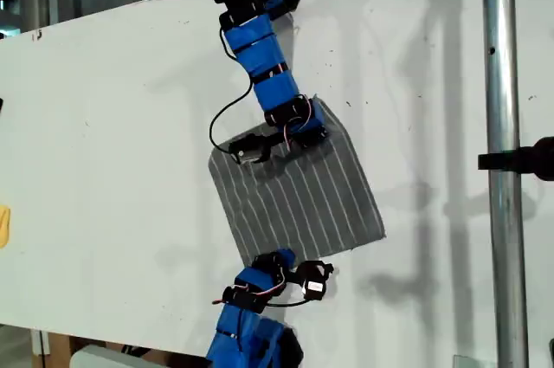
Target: Grasp corners of a towel and fold twice.
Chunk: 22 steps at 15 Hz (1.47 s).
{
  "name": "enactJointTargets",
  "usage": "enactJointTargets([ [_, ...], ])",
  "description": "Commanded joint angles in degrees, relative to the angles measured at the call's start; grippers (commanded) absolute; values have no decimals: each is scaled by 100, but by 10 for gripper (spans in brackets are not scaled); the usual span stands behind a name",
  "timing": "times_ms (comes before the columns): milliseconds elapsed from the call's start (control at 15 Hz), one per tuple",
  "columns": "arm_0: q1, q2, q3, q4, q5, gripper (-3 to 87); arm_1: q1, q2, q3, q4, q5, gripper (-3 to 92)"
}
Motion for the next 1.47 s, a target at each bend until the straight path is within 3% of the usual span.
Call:
enactJointTargets([
  [0,-729,158,-193,404,686,-29,-176,-369,-519,0,88,-3],
  [133,-1292,158,-352,659,1222,-29,-202,-422,-624,-9,114,-3],
  [267,-1327,325,-501,1046,1266,-29,-202,-308,-624,334,114,-3],
  [467,-844,1837,-308,1907,624,-29,-158,369,-624,1222,88,-3],
  [667,-352,3445,-431,3164,-97,-29,18,1380,-615,1934,-79,-3],
  [933,-97,3683,-1415,4351,-369,-29,527,2865,-352,2083,-650,-3],
  [1200,-44,3894,-2268,5054,-220,-29,1362,5010,958,2320,-1090,-3],
  [1400,158,4157,-2461,5133,-281,-29,1995,6451,1257,3340,-1397,-3],
])
